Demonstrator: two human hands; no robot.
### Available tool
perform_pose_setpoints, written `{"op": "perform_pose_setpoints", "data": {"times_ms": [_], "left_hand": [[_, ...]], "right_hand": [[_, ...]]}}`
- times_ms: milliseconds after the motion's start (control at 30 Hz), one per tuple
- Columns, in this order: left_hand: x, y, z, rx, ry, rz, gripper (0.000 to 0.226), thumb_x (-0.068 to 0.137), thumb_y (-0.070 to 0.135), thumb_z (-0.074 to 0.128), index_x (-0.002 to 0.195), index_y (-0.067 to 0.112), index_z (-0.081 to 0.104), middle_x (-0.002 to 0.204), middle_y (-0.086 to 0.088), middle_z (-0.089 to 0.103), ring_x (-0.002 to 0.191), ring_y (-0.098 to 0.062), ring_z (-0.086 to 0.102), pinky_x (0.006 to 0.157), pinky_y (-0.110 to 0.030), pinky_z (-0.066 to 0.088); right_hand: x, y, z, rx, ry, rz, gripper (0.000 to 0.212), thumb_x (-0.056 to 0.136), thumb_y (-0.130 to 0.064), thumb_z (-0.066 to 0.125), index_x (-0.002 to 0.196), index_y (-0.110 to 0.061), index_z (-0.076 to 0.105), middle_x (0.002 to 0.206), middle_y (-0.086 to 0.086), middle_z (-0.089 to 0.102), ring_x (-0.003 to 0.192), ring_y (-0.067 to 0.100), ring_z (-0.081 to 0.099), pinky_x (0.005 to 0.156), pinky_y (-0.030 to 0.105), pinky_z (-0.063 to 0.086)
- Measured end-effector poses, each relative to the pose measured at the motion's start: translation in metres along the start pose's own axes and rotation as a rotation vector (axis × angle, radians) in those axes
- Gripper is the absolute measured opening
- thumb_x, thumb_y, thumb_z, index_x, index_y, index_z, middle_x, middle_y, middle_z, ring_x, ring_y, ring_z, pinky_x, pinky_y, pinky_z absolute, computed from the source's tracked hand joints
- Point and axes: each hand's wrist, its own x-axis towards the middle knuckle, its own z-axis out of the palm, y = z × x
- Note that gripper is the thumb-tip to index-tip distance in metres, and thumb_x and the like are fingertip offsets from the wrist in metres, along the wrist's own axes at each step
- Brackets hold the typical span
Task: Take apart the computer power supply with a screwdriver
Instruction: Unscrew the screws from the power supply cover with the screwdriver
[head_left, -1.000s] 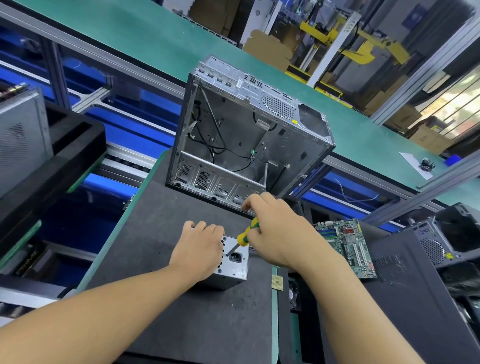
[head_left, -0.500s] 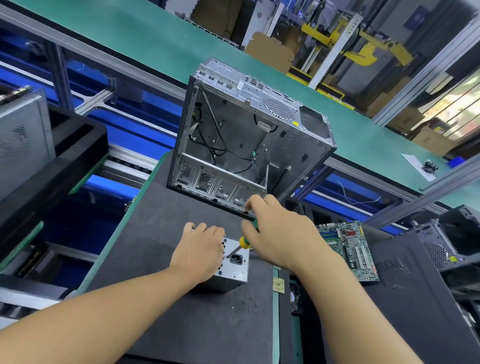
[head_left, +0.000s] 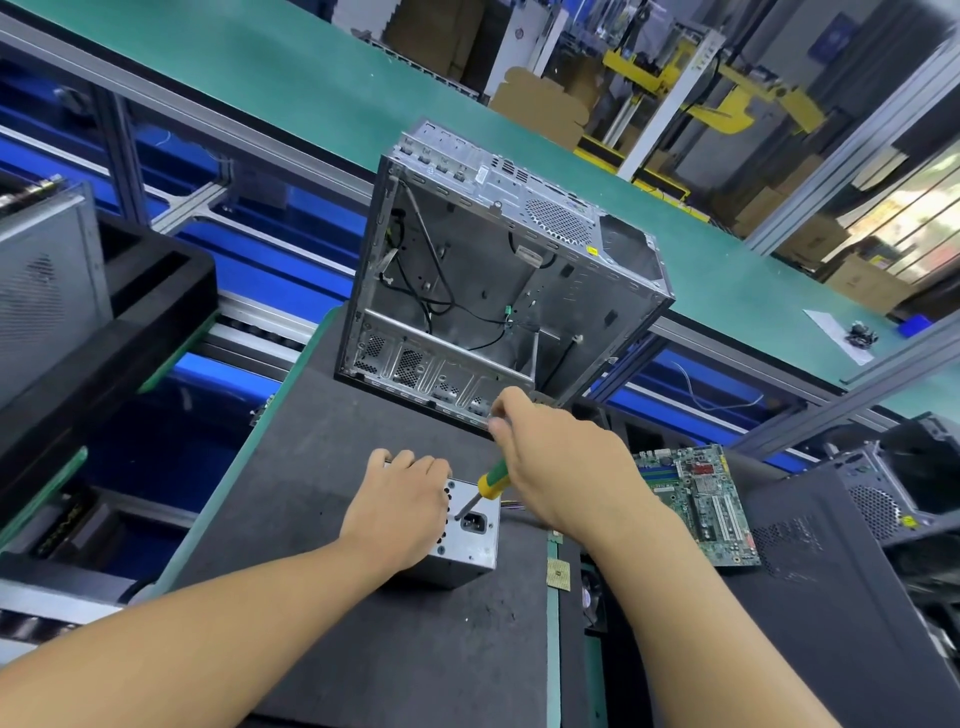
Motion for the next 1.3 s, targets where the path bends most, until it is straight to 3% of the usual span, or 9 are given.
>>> {"op": "perform_pose_setpoints", "data": {"times_ms": [67,233,367,433,667,867,1033,1200,1300], "left_hand": [[0.000,0.000,-0.001,0.003,0.003,-0.002,0.027,0.098,0.032,0.035,0.117,0.027,0.053,0.104,0.010,0.060,0.093,-0.018,0.051,0.089,-0.039,0.031],[0.000,0.000,-0.001,0.013,0.004,0.001,0.027,0.099,0.033,0.034,0.117,0.027,0.053,0.103,0.011,0.060,0.093,-0.019,0.052,0.089,-0.039,0.031],[0.000,0.001,-0.003,0.004,-0.004,0.004,0.028,0.099,0.033,0.032,0.119,0.027,0.051,0.108,0.011,0.059,0.096,-0.019,0.051,0.090,-0.039,0.031],[0.000,-0.001,-0.004,-0.052,0.031,0.034,0.029,0.098,0.031,0.034,0.121,0.029,0.051,0.111,0.013,0.059,0.098,-0.017,0.052,0.093,-0.038,0.032],[-0.002,-0.005,-0.015,-0.336,0.109,0.227,0.011,0.076,0.029,0.049,0.085,0.031,0.053,0.099,0.020,0.051,0.092,-0.007,0.051,0.090,-0.024,0.030],[0.000,-0.007,-0.014,-0.367,0.086,0.225,0.013,0.077,0.039,0.050,0.081,0.034,0.060,0.098,0.023,0.050,0.095,0.000,0.048,0.093,-0.022,0.029],[0.001,-0.007,-0.014,-0.350,0.058,0.210,0.016,0.079,0.042,0.047,0.081,0.035,0.061,0.100,0.023,0.051,0.096,0.000,0.048,0.093,-0.021,0.029],[0.002,-0.005,-0.018,-0.329,0.050,0.201,0.007,0.077,0.044,0.047,0.077,0.037,0.046,0.091,0.023,0.041,0.090,-0.002,0.047,0.089,-0.024,0.033],[0.001,-0.005,-0.018,-0.316,0.063,0.221,0.009,0.075,0.043,0.048,0.079,0.037,0.043,0.088,0.021,0.039,0.088,-0.004,0.046,0.088,-0.025,0.034]], "right_hand": [[0.001,0.001,0.000,-0.005,-0.006,-0.016,0.014,0.103,-0.027,0.033,0.115,-0.024,0.040,0.104,0.000,0.055,0.077,0.029,0.059,0.063,0.038,0.045],[0.001,0.003,-0.002,0.057,-0.148,-0.056,0.037,0.091,-0.023,0.044,0.127,-0.028,0.039,0.125,-0.005,0.037,0.102,0.022,0.040,0.069,0.035,0.039],[0.002,0.001,-0.002,-0.052,0.010,0.015,0.024,0.102,-0.043,0.030,0.113,-0.025,0.042,0.097,-0.003,0.057,0.072,0.028,0.055,0.059,0.035,0.035],[0.002,-0.001,0.000,-0.066,0.049,0.005,0.021,0.104,-0.038,0.027,0.110,-0.023,0.041,0.084,0.000,0.058,0.065,0.030,0.056,0.056,0.035,0.036],[0.004,-0.004,-0.006,0.213,-0.127,-0.047,0.038,0.087,-0.021,0.050,0.124,-0.025,0.044,0.124,-0.004,0.038,0.106,0.021,0.041,0.085,0.042,0.047],[0.007,-0.006,0.000,0.044,0.000,0.050,0.029,0.101,-0.049,0.030,0.114,-0.025,0.040,0.104,-0.002,0.057,0.083,0.031,0.060,0.065,0.038,0.043],[0.007,-0.006,0.001,-0.014,0.012,-0.041,0.020,0.101,-0.027,0.034,0.120,-0.025,0.040,0.111,-0.001,0.051,0.075,0.029,0.059,0.062,0.037,0.045],[0.009,-0.007,-0.005,0.141,-0.128,-0.075,0.036,0.089,-0.021,0.047,0.125,-0.026,0.042,0.122,-0.003,0.037,0.105,0.023,0.042,0.077,0.039,0.047],[0.008,-0.009,-0.003,0.009,-0.047,-0.034,0.026,0.098,-0.040,0.038,0.120,-0.026,0.041,0.115,-0.005,0.047,0.096,0.026,0.056,0.068,0.038,0.043]]}}
